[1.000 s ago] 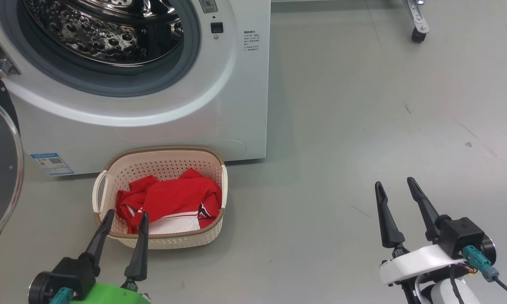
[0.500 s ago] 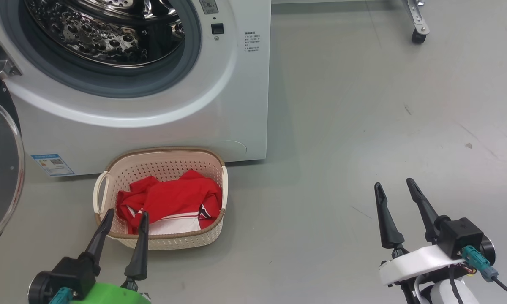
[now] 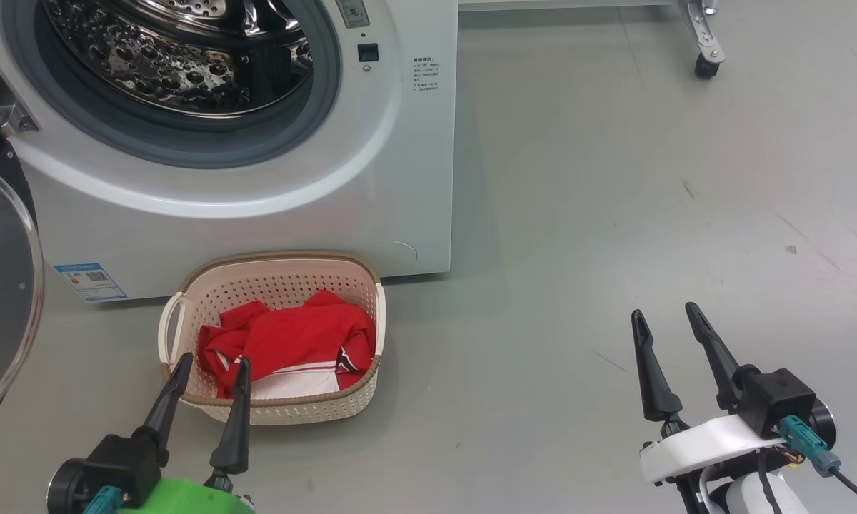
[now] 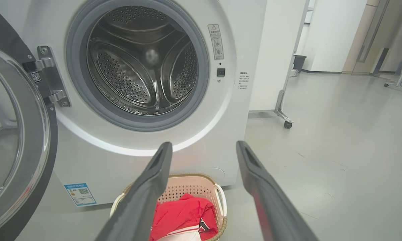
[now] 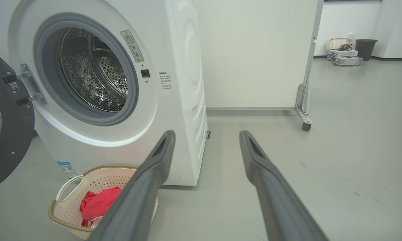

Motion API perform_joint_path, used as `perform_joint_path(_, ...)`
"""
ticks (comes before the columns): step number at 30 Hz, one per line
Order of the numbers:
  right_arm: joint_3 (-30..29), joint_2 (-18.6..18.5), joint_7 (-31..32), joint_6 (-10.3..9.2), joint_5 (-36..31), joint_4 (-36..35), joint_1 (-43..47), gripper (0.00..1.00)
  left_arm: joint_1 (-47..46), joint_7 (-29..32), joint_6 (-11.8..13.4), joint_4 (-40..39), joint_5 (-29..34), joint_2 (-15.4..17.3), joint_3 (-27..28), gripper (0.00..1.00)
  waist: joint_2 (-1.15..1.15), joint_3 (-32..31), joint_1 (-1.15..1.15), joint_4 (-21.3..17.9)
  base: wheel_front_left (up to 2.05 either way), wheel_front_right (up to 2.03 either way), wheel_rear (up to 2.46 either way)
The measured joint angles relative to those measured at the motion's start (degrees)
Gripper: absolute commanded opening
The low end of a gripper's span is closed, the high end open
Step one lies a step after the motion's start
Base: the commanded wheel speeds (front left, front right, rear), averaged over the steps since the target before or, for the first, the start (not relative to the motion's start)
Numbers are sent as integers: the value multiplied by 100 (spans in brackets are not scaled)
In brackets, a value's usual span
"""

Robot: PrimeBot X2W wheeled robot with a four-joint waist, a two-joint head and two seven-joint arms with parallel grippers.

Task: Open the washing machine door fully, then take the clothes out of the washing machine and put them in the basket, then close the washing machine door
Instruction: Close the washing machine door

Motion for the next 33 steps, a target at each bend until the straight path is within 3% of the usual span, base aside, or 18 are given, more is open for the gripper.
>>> perform_joint_path(16,-36,13,0,43,0,-75,47,100,-4,0,0,-58,9,-16,-182,100,0,120,0,239,0,0,0)
perform_joint_path(33,-14,7,0,146,0,-58,91,100,-6,0,0,26,9,-52,-168,100,0,68,0,1317,0,0,0)
